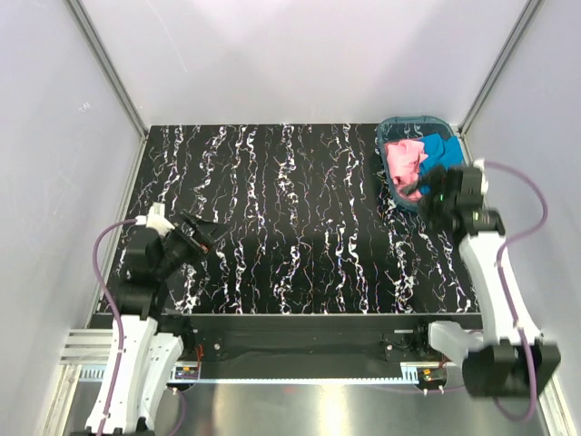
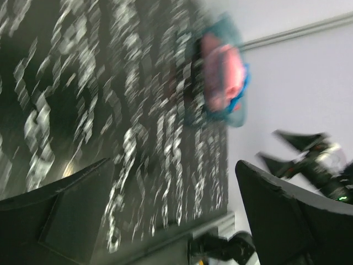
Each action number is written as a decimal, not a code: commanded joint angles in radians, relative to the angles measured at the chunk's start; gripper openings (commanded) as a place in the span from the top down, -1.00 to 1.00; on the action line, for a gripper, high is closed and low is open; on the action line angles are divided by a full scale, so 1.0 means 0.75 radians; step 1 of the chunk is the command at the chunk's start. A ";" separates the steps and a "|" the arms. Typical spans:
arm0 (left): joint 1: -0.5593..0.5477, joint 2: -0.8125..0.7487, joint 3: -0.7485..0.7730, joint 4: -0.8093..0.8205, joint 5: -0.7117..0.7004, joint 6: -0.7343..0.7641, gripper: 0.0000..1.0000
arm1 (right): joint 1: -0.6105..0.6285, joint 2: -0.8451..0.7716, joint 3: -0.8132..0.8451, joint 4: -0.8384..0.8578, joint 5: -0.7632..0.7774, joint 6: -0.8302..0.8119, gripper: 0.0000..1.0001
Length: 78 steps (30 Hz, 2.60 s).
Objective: Fold and stack the t-shirts
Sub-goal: Grab the tshirt from the pile, then move the tshirt to the center of the board
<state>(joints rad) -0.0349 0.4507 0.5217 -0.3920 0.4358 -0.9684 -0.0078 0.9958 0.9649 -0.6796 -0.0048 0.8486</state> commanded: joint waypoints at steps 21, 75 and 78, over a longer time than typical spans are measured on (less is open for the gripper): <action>-0.007 0.262 0.380 -0.420 0.143 0.309 -0.64 | -0.096 1.562 1.718 -0.456 0.386 -0.383 -0.07; -0.027 0.369 0.624 -0.643 0.110 0.504 -0.07 | -0.213 0.965 2.150 0.324 -0.390 -0.071 1.00; -0.027 0.350 0.648 -0.672 0.114 0.491 -0.07 | -0.164 0.879 2.015 0.405 -0.582 0.206 1.00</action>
<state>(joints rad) -0.0517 0.7322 0.9550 -0.8940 0.4934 -0.5999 -0.1612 1.7470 2.5145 -0.5579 -0.2302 0.7502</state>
